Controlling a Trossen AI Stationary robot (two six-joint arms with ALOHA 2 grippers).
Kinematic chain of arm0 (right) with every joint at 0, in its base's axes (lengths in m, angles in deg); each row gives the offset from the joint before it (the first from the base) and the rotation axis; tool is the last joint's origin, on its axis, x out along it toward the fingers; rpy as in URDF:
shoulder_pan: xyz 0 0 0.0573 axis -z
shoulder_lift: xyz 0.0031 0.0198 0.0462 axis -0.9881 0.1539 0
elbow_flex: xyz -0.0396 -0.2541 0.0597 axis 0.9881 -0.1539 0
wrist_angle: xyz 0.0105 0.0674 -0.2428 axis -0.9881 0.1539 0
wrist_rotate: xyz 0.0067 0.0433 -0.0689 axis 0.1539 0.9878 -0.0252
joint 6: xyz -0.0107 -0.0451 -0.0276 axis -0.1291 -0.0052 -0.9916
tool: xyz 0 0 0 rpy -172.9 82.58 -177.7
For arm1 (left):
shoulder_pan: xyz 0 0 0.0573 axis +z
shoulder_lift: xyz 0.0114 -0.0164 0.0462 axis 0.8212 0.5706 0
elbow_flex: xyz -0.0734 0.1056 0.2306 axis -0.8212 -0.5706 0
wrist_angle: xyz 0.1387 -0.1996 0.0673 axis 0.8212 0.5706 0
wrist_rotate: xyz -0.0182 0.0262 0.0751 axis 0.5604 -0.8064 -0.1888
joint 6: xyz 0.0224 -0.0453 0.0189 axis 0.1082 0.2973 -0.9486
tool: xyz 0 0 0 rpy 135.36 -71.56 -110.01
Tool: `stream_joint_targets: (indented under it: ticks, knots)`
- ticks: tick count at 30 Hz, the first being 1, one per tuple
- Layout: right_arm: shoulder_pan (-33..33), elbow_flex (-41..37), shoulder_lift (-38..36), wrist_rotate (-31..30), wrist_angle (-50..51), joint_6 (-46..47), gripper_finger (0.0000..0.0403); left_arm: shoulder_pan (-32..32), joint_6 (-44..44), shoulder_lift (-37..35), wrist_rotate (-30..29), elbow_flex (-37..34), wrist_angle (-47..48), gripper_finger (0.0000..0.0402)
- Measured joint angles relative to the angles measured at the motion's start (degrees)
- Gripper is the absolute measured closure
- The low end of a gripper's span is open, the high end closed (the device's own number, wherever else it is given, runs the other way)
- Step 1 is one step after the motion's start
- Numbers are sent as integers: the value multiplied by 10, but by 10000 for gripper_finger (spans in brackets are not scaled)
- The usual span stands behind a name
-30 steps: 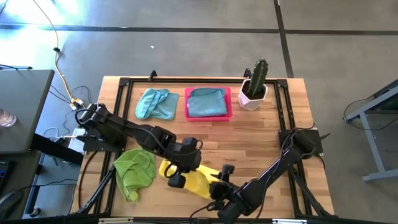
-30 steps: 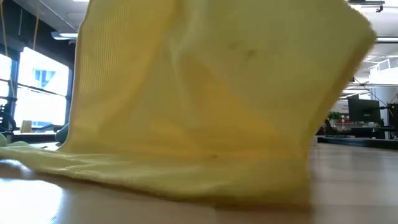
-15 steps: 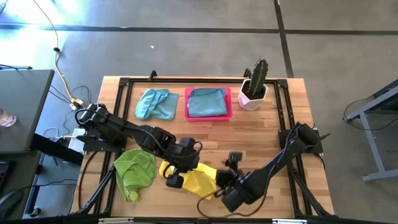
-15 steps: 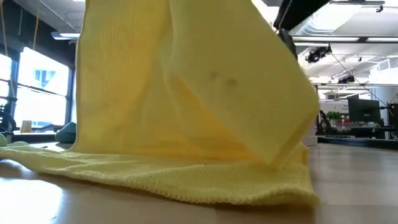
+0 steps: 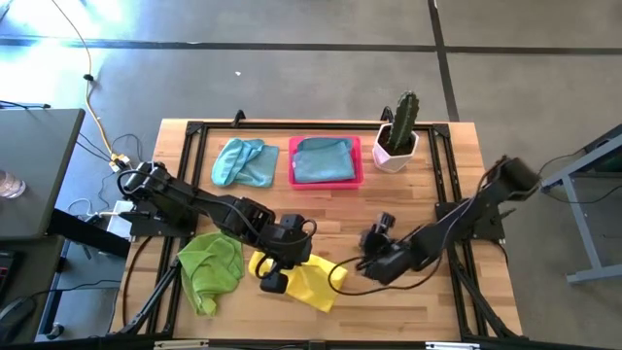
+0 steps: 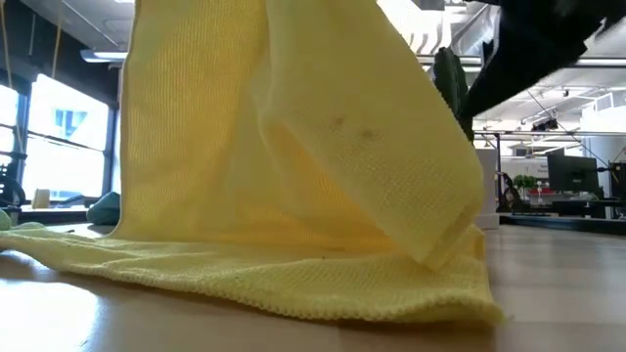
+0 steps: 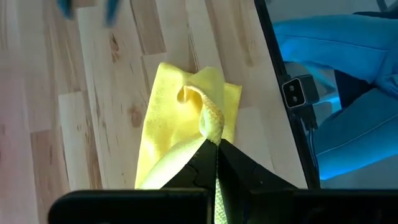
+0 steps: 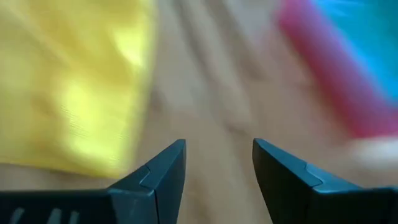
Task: Fold microfiber towels
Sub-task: Fold the yellow microfiber cloth
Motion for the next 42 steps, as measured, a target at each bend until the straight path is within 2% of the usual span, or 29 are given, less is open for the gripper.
stream_joint_targets:
  ticks: [4,6,8,10,13,18,24,28,33,42]
  knots:
    - [7,-122,-35,73,-334,-89,226,3,2,0,0,0,0,401]
    - [9,-158,-30,50,-437,-104,226,3,10,0,-2,0,0,401]
    - [12,-180,-24,6,-482,-113,226,2,18,0,-2,0,1,401]
    - [14,-193,-17,-12,-498,-95,226,-3,23,0,-2,0,2,401]
    - [14,-191,1,16,-527,-111,226,-11,33,0,-2,0,4,401]
    - [37,-140,51,142,-568,-224,216,-17,37,1,-3,-1,4,401]
    - [72,-69,71,201,-564,-294,162,-16,47,9,-4,-1,6,401]
    - [88,-31,74,283,-554,-308,143,-19,59,15,-4,-1,8,401]
    - [117,-5,105,337,-538,-308,142,-18,61,15,-5,-1,5,401]
    - [122,7,142,543,-541,-292,143,-15,45,15,-20,-1,32,401]
